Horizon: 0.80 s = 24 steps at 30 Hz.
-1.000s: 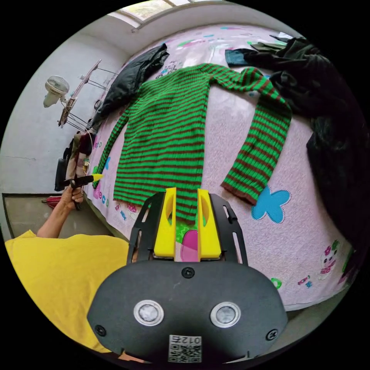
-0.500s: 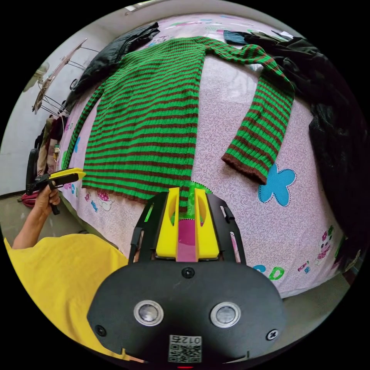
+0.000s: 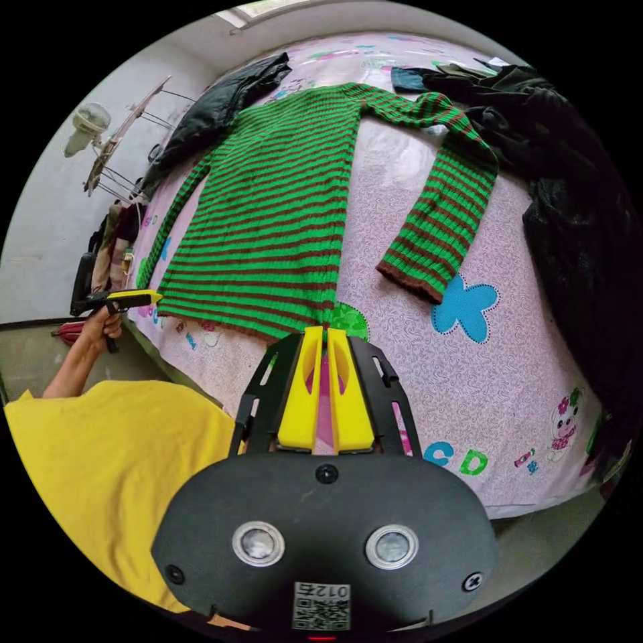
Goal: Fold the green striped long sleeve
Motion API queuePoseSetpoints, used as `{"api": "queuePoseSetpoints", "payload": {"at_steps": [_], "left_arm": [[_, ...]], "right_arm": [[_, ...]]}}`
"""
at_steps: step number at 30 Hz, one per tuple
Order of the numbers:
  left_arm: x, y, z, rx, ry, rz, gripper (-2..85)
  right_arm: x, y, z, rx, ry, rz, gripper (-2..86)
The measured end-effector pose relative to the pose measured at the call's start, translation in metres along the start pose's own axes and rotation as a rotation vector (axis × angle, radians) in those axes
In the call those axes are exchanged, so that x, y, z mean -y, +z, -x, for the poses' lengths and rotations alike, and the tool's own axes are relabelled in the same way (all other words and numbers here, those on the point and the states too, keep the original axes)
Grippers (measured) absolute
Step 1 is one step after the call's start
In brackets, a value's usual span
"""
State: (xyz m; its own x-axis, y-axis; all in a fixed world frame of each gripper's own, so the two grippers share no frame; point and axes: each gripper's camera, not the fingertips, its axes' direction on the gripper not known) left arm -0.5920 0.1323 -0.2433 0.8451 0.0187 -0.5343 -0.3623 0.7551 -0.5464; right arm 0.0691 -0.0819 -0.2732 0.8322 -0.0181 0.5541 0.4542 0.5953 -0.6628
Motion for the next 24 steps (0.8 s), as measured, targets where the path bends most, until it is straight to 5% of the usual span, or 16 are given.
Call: {"api": "queuePoseSetpoints", "payload": {"at_steps": [12, 17, 24], "left_arm": [[-0.06, 0.067, 0.021, -0.028, -0.029, 0.156, 0.2], [-0.077, 0.069, 0.046, -0.13, -0.165, 0.074, 0.5], [-0.011, -0.013, 0.075, 0.06, -0.117, -0.18, 1.6]], "right_arm": [[-0.049, 0.048, -0.009, 0.01, 0.007, 0.18, 2.1], [-0.046, 0.039, -0.018, -0.004, 0.008, 0.209, 5.1], [0.035, -0.029, -0.047, -0.102, -0.066, 0.067, 5.9]]}}
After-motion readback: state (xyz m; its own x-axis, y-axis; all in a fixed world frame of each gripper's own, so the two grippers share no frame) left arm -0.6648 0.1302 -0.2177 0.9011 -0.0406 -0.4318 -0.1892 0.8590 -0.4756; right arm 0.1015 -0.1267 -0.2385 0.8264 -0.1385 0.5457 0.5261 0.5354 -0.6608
